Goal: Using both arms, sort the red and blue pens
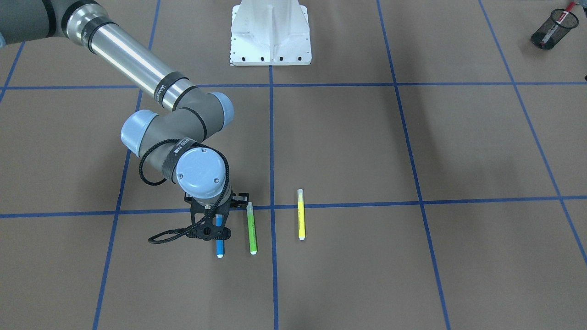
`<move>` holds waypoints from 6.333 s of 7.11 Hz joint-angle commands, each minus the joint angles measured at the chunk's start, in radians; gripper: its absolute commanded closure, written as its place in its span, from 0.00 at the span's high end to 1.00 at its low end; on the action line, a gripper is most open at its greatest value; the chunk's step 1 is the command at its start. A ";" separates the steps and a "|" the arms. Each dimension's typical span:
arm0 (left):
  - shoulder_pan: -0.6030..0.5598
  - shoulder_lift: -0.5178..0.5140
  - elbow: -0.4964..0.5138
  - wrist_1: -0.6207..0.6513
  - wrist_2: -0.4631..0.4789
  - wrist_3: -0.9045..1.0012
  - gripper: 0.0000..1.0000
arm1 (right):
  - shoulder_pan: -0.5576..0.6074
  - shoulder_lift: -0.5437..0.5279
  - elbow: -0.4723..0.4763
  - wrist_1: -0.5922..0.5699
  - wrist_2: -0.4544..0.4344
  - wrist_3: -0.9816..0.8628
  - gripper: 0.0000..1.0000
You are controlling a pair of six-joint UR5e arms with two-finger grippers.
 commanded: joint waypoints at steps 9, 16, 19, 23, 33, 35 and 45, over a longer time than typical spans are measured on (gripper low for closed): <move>0.000 0.013 0.044 -0.074 0.001 0.000 1.00 | -0.004 -0.017 -0.002 -0.003 -0.007 -0.056 0.34; 0.000 0.025 0.046 -0.073 0.000 -0.002 1.00 | 0.036 -0.008 0.103 -0.102 0.002 -0.114 0.00; 0.000 0.028 0.073 -0.073 -0.003 -0.002 1.00 | 0.090 -0.074 0.243 -0.217 -0.009 -0.255 0.00; 0.000 0.013 0.104 -0.048 -0.002 -0.017 1.00 | 0.177 -0.298 0.570 -0.424 -0.007 -0.588 0.00; 0.020 -0.065 -0.028 0.451 0.006 0.291 1.00 | 0.335 -0.901 1.138 -0.719 -0.012 -1.170 0.00; 0.020 -0.058 -0.029 0.444 0.007 0.293 1.00 | 0.391 -1.034 1.209 -0.849 -0.119 -1.444 0.00; 0.011 -0.021 -0.037 0.385 0.009 0.296 1.00 | 0.401 -1.724 1.266 -0.838 -0.348 -1.573 0.00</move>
